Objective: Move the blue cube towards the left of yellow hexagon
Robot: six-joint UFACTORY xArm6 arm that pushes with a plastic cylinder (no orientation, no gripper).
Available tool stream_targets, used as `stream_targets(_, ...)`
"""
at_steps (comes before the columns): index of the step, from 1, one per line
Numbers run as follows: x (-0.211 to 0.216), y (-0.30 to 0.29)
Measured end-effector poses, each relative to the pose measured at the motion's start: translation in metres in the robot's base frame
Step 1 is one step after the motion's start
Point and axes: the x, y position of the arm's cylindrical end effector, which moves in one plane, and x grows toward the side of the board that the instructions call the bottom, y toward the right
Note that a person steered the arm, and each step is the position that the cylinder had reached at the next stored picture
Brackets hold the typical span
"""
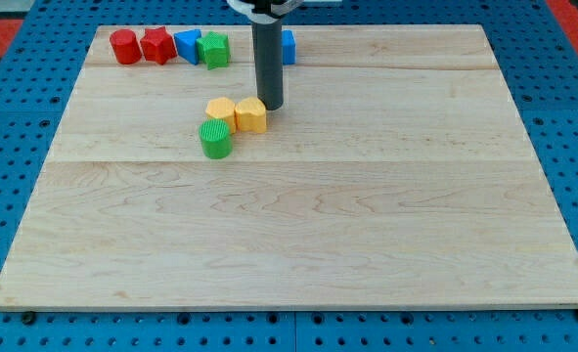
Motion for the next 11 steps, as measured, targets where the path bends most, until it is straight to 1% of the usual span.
stream_targets(2,0.005,-0.035)
stream_targets(3,-0.010,-0.022)
stream_targets(4,-0.043,0.002)
stream_targets(5,-0.092,0.029)
stream_targets(6,-0.098,0.084)
stream_targets(7,-0.133,0.085)
stream_targets(8,-0.142,0.043)
stream_targets(9,-0.130,0.008)
stream_targets(11,-0.062,-0.036)
